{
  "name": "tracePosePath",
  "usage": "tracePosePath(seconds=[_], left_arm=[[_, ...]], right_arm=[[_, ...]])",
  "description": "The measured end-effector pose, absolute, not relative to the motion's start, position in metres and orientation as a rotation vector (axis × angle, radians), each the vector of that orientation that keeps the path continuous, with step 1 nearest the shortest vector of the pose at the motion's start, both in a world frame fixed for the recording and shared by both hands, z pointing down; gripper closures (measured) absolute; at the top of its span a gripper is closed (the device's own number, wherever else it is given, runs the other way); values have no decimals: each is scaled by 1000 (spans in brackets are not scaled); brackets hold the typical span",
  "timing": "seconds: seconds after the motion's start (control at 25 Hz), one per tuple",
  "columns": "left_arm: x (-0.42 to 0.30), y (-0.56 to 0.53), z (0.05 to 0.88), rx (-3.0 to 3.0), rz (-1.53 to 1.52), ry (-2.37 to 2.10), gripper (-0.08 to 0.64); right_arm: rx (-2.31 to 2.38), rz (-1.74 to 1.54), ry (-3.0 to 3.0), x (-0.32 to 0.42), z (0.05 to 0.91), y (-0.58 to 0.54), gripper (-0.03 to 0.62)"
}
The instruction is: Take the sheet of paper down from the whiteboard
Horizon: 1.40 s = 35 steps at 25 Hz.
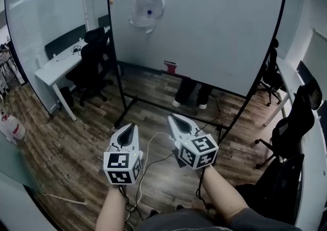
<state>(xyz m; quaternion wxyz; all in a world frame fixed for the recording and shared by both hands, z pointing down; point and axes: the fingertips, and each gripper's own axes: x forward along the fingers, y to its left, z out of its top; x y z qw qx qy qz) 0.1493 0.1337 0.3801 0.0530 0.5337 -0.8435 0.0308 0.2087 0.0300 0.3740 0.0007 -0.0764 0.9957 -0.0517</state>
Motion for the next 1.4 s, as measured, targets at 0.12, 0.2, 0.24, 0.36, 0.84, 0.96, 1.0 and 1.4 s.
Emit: tracePosePath(seconds=[0.12, 0.2, 0.24, 0.36, 0.84, 0.96, 1.0, 1.4], left_arm=[[144, 138, 385, 1668, 92, -2535, 543], [139, 142, 391, 1691, 87, -2512, 543], [136, 144, 395, 1696, 87, -2503, 543], [129, 150, 403, 1709, 95, -2481, 543], [81, 116, 414, 1741, 118, -2467, 543], [62, 89, 412, 1765, 111, -2449, 543], [55, 79, 411, 1775, 107, -2444, 543], [-13, -32, 407, 1806, 95, -2419, 543]], right_arm=[[-253, -137, 3131, 201, 380, 38, 571], [-277, -139, 3132, 197, 389, 42, 571], [-289, -145, 3132, 195, 393, 44, 571], [-343, -171, 3125, 196, 401, 46, 570], [-404, -249, 3112, 154, 422, -4, 569], [-399, -292, 3107, 133, 430, -31, 569], [-400, -303, 3108, 126, 433, -41, 569], [-423, -336, 3114, 60, 433, -148, 569]])
